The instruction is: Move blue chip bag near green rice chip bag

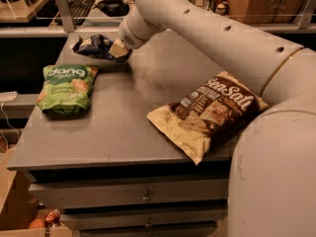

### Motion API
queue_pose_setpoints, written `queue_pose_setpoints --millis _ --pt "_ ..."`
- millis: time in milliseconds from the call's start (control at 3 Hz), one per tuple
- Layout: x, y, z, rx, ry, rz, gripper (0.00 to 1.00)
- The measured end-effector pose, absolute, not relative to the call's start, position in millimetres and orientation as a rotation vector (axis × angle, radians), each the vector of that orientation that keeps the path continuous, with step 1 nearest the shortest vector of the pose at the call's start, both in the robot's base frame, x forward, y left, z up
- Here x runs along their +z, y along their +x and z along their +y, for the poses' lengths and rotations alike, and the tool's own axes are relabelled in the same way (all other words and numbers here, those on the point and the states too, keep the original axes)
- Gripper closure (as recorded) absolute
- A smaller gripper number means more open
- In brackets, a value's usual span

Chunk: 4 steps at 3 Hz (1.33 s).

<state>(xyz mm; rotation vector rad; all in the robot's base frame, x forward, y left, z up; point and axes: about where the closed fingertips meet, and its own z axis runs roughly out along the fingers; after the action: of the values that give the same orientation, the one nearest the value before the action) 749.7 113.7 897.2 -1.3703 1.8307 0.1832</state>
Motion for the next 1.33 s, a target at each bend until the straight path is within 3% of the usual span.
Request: queue_pose_setpoints --millis 1000,1333 --pt "883.1 721.7 130.9 0.260 -1.418 1.854 0.13" --pt "889.6 719.0 129.1 0.264 -1.411 1.850 0.00"
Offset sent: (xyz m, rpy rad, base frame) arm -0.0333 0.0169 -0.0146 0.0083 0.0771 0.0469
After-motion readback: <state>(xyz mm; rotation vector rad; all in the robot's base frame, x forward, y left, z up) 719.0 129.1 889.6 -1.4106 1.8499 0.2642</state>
